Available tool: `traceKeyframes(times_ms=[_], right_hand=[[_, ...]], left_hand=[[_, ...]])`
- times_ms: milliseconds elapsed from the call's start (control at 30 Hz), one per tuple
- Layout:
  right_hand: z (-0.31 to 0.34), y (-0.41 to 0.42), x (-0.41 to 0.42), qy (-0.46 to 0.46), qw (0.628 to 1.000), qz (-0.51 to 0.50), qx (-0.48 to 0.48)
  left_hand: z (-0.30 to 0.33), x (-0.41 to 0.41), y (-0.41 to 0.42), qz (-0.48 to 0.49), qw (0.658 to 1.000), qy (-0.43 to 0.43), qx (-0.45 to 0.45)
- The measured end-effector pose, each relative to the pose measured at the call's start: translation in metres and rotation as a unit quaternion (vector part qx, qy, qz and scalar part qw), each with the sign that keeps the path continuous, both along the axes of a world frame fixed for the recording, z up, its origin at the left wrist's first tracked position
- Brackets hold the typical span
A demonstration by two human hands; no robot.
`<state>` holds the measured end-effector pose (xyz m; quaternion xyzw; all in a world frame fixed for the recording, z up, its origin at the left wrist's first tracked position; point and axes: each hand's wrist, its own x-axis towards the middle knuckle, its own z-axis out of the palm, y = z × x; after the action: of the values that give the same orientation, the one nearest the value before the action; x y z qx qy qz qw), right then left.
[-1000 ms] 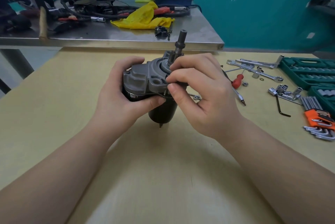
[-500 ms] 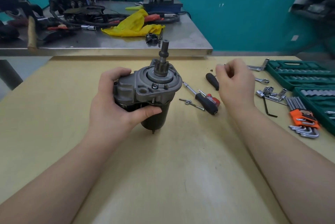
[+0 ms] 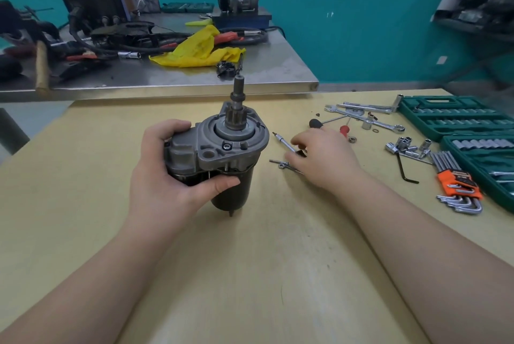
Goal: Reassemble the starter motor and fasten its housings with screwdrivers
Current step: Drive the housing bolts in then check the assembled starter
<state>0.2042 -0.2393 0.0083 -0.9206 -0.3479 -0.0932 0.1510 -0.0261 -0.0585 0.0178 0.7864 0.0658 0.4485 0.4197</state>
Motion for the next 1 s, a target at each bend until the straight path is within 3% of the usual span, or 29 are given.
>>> traceKeyframes(times_ms=[100,400,467,567,700,867,933,967,1000], right_hand=[[-0.007,0.007,0.004,0.002,0.999,-0.005,-0.04],[-0.011,0.0,0.012,0.02,0.999,-0.028,0.026],[-0.006,-0.002,0.014,0.018,0.996,-0.037,0.076],[0.006,-0.018,0.032,0.012,0.979,-0.144,0.141],[0.013,-0.04,0.049,0.106,0.965,-0.24,-0.001],[0.011,-0.035,0.054,0.121,0.966,-0.227,-0.024],[0.009,-0.036,0.056,0.151,0.964,-0.219,0.026],[0.009,-0.038,0.057,0.208,0.951,-0.202,0.105],[0.01,-0.04,0.057,0.291,0.916,-0.179,0.209]], left_hand=[[-0.001,0.0,0.001,0.0,1.0,0.0,-0.001],[-0.001,0.002,0.001,-0.003,1.0,-0.006,0.002],[-0.001,0.002,0.001,-0.004,1.0,-0.008,0.002],[-0.001,0.002,0.001,-0.004,1.0,-0.007,0.003],[0.0,0.001,0.0,-0.001,1.0,-0.005,0.001],[0.003,0.001,-0.002,-0.002,1.0,-0.002,0.003],[0.003,0.0,-0.003,-0.004,1.0,-0.004,-0.001],[0.003,-0.001,-0.004,-0.005,1.0,-0.005,-0.001],[0.004,-0.001,-0.004,-0.005,1.0,-0.005,0.0]])
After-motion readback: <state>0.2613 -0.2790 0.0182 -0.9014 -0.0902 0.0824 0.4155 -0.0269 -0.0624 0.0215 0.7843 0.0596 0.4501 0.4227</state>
